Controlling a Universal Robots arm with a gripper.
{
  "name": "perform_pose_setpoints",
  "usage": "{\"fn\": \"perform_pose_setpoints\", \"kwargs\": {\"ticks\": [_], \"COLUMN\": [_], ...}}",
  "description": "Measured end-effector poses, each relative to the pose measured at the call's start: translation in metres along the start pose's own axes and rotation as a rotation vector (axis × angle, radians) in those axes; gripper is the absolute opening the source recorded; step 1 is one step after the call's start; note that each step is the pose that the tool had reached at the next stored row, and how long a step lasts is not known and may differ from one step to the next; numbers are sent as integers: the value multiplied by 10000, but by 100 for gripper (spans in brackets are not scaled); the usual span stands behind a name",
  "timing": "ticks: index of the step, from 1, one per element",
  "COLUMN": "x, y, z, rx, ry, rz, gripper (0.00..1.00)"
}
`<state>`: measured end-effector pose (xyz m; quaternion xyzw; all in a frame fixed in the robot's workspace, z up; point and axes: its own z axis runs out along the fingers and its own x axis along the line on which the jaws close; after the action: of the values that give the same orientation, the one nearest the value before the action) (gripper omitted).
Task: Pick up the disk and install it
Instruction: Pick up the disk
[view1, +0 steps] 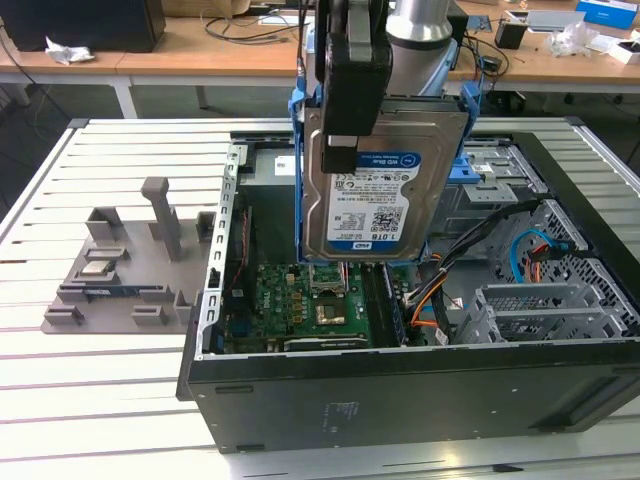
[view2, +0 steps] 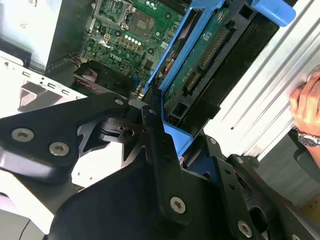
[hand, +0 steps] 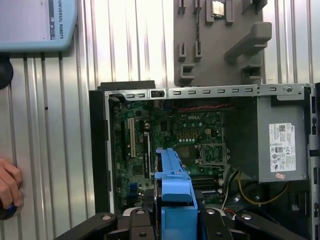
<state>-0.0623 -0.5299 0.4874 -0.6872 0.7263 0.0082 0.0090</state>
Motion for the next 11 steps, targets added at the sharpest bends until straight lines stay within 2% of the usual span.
{"fn": "perform_pose_setpoints", "kwargs": {"ticks": [2,4,6,11], "x": [18,22,19,11], "y": [-20,-77,-165,-320], "z": [2,3,5,5], "rx": [1,-2,-6,-12], "ry": [-1,0,0,1], "rz": [1,0,1,0], "gripper": [37,37,37,37]}}
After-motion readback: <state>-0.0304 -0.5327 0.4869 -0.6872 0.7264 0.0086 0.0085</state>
